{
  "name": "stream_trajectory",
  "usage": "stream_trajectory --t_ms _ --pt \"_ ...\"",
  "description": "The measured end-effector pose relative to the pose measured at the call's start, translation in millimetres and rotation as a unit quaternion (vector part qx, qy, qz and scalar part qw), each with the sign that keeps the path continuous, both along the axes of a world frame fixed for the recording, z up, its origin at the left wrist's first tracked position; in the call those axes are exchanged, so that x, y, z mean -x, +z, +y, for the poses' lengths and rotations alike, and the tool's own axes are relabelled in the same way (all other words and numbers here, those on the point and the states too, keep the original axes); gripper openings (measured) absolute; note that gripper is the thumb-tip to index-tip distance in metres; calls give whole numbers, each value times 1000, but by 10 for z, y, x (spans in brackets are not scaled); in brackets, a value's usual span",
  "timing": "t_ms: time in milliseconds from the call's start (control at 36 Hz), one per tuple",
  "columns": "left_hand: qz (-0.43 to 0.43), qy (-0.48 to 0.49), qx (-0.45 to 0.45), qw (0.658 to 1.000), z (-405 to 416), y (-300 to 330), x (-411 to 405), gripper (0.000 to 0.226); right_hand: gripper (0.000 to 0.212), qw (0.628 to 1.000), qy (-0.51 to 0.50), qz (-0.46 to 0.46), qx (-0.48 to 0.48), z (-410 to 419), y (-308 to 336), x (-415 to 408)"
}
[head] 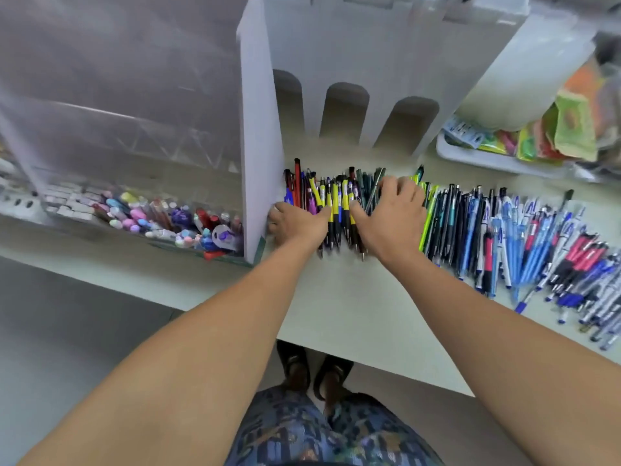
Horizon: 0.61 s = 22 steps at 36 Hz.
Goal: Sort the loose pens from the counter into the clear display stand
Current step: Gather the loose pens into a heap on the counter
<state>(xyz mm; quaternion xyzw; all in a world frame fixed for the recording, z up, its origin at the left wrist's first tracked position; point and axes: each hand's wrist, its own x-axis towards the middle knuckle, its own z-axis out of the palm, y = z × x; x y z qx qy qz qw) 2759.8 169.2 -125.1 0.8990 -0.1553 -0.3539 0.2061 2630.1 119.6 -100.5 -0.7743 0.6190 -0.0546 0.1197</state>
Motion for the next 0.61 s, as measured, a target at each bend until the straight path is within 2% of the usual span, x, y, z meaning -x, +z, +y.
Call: stream_trajectory --t_ms 56,111,222,333,500,556,611 --pt "-1 0 -8 1000 -97 -47 7 105 73 998 29 29 -51 -44 -113 26" --pt "4 -11 -1 1000 -177 -118 1 104 79 994 56 49 -84 -68 -243 49" --pt "-4 -53 -3 999 -295 -199 16 92 77 989 66 60 -120 -44 -415 69" --pt "3 -84 13 996 -397 -211 153 88 72 989 70 66 -112 -33 -511 155" --pt "52 -107 63 991 -571 -143 578 79 70 995 65 -37 -67 -121 -372 559" --pt "62 -114 67 989 -611 -113 691 81 70 995 30 -94 -35 -111 -237 841" --pt "72 -127 66 987 -649 -79 789 84 66 990 -46 -130 12 -95 -107 1251"
